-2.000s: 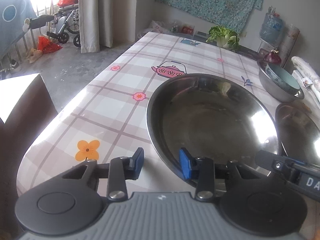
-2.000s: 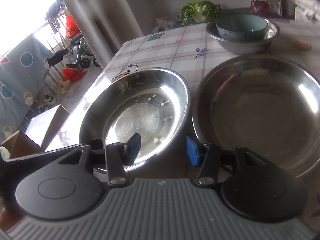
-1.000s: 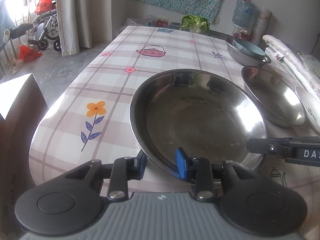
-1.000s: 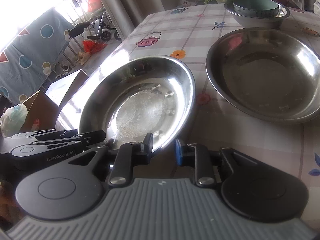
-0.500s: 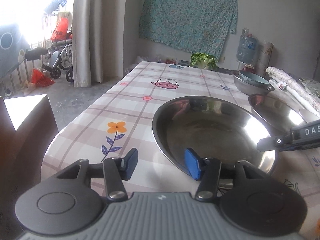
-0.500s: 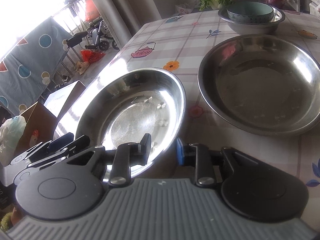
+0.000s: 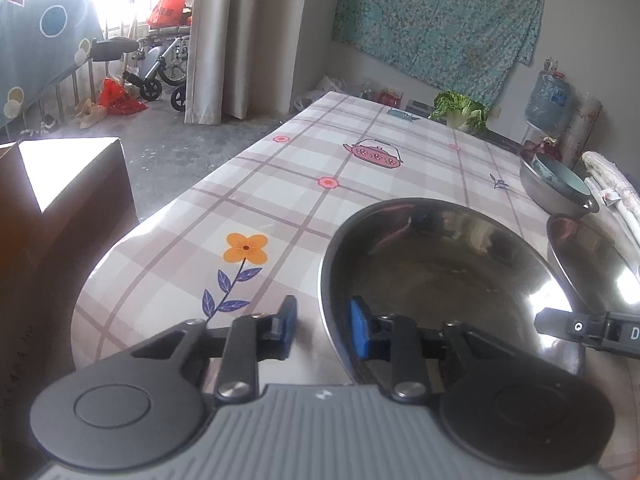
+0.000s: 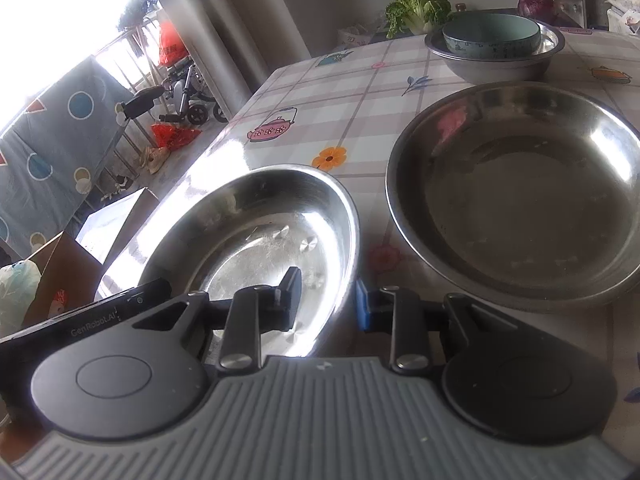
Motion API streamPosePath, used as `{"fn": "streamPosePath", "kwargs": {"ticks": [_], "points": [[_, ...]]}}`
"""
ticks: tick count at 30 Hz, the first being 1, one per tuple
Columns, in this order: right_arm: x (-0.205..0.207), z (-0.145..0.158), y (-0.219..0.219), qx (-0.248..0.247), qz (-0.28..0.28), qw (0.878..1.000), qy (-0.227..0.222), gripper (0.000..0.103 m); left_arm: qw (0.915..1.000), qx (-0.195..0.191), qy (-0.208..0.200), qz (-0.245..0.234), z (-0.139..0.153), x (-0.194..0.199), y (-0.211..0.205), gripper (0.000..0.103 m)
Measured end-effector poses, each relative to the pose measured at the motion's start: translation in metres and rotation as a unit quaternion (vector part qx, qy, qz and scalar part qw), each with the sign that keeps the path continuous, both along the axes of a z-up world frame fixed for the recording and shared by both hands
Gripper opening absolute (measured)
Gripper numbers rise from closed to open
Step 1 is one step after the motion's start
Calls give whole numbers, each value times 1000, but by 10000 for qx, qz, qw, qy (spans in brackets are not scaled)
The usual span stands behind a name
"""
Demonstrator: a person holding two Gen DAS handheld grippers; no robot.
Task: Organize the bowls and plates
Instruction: 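Lift the stainless plate with both tools and carry it toward the other stainless plate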
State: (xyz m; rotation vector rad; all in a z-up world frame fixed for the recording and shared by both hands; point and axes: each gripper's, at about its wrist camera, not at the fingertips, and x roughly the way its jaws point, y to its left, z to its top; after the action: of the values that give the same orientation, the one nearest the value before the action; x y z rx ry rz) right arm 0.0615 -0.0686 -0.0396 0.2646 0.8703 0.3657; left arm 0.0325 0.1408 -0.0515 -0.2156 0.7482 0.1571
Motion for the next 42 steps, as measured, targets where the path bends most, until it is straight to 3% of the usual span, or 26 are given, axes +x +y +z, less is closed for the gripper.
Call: {"fn": "streamPosePath", "kwargs": {"ticks": [2,13,18,23,26,31,34,36,42], "points": [[-1,0,-1,48,52,10000,25,15,10000,42,36,-15,1,-3,-3,17],[-36,3,-14,263,682,9962,477,18,9992,-225,271,-162,9,-26,8,20],[-34,14,-17,65,609,9980,175,20,9990,-157,403,-135,11,-13,15,28],[-18,11,-15,81,419,9990,121,20,9987,-288,393,-131,8,-2,18,28],[-12,7,-14,149,311,9993,138,20,9974,-516,454,-221,7,-1,18,16],[-14,9,-19,171,298,9993,122,19,9965,-587,486,-354,6,-9,13,16],[-16,10,-24,121,241,9996,75,18,9972,-505,436,-334,6,-9,9,21],[-15,10,-24,73,221,9997,48,20,9973,-437,432,-390,8,-5,6,29],[-11,8,-16,38,238,9997,0,18,9972,-139,570,-461,11,5,-5,28]]}}
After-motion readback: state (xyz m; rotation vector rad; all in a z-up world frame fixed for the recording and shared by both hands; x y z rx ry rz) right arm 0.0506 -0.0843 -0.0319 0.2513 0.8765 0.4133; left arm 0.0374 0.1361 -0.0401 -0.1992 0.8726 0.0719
